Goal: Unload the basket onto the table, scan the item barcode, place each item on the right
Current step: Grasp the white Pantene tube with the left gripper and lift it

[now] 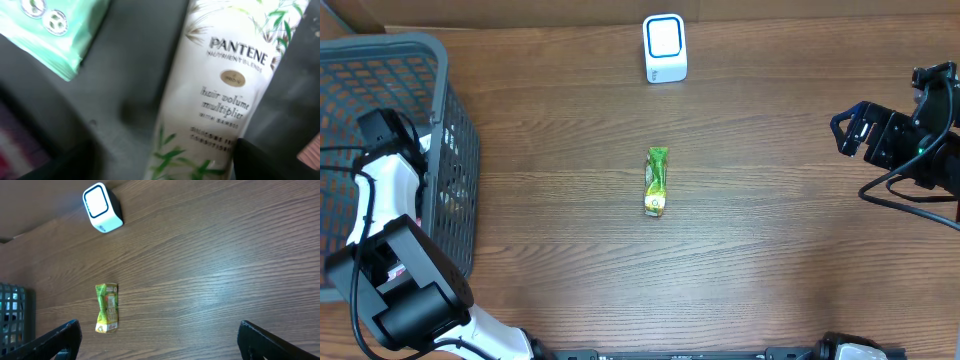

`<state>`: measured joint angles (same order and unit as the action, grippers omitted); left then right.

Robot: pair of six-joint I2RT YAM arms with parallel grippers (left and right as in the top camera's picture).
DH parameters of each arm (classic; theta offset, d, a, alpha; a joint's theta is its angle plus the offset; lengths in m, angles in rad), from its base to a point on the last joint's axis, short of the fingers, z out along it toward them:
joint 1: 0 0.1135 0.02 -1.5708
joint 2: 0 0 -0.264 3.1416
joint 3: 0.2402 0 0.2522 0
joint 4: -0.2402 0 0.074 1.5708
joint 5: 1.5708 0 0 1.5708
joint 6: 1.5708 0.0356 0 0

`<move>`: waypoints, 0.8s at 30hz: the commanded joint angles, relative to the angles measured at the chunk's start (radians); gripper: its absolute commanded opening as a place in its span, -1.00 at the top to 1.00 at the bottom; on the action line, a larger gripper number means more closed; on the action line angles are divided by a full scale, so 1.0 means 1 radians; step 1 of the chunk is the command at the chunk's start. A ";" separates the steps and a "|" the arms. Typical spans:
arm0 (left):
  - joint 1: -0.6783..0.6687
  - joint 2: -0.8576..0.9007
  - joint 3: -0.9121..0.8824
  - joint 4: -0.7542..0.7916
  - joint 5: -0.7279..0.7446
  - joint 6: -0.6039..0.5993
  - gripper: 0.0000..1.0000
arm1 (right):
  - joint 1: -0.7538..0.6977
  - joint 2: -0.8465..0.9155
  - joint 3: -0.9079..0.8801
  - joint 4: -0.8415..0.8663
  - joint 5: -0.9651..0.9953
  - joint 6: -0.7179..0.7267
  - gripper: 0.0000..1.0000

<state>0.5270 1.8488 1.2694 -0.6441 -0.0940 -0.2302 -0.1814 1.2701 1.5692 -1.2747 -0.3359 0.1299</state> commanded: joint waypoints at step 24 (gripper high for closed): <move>-0.016 -0.013 0.670 -0.600 0.007 0.001 0.92 | 0.006 0.000 0.021 0.005 0.002 -0.003 -1.00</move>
<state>0.5228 1.8668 1.7298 -1.1751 -0.0883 -0.2512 -0.1814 1.2701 1.5692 -1.2751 -0.3363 0.1303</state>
